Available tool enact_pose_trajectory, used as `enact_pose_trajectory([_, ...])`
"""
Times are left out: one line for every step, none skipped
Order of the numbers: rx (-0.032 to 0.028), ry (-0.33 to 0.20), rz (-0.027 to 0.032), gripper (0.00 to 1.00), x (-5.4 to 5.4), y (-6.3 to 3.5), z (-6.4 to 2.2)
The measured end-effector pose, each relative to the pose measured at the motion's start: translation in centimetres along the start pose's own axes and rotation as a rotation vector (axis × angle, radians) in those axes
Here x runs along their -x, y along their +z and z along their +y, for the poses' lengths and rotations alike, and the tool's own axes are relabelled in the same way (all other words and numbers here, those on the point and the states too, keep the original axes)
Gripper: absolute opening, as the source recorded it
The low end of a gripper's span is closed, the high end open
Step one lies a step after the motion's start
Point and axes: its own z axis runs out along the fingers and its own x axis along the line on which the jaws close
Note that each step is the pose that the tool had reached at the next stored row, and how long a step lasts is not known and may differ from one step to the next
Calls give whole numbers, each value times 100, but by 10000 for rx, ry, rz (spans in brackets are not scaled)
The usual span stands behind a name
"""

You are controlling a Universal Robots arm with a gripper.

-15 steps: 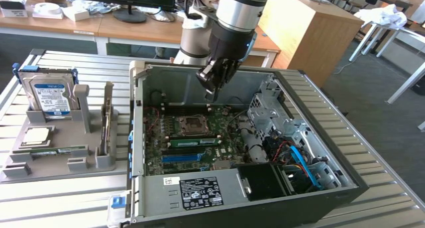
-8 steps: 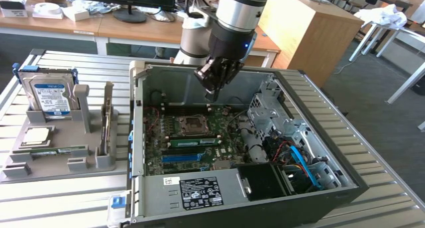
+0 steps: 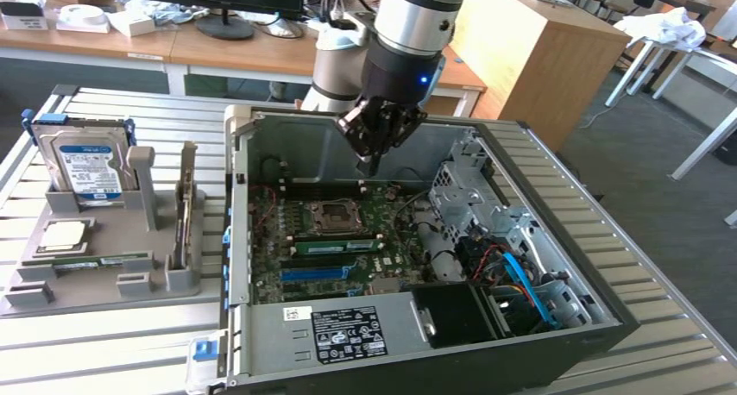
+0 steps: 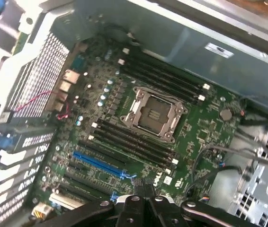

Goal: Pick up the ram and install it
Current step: 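Press down the ram until it locks into place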

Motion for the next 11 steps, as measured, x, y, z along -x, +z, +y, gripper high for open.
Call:
enact_pose_trajectory([0, 196, -7, 10, 0, 0, 0])
enact_pose_trajectory([0, 364, -12, 10, 0, 1, 0])
enact_pose_trajectory([0, 556, -18, 10, 0, 1, 0])
enact_pose_trajectory([0, 741, -24, 10, 0, 1, 0])
enact_pose_trajectory([0, 916, -29, 10, 0, 1, 0])
enact_pose_trajectory([0, 1095, -34, 10, 0, 1, 0])
enact_pose_trajectory([0, 1275, -40, 10, 0, 2, 0])
enact_pose_trajectory([0, 1455, -46, 10, 0, 2, 0])
enact_pose_trajectory([0, 1650, -52, 10, 0, 2, 0])
enact_pose_trajectory([0, 1831, -57, 10, 0, 2, 0])
enact_pose_trajectory([0, 2010, -63, 10, 0, 2, 0])
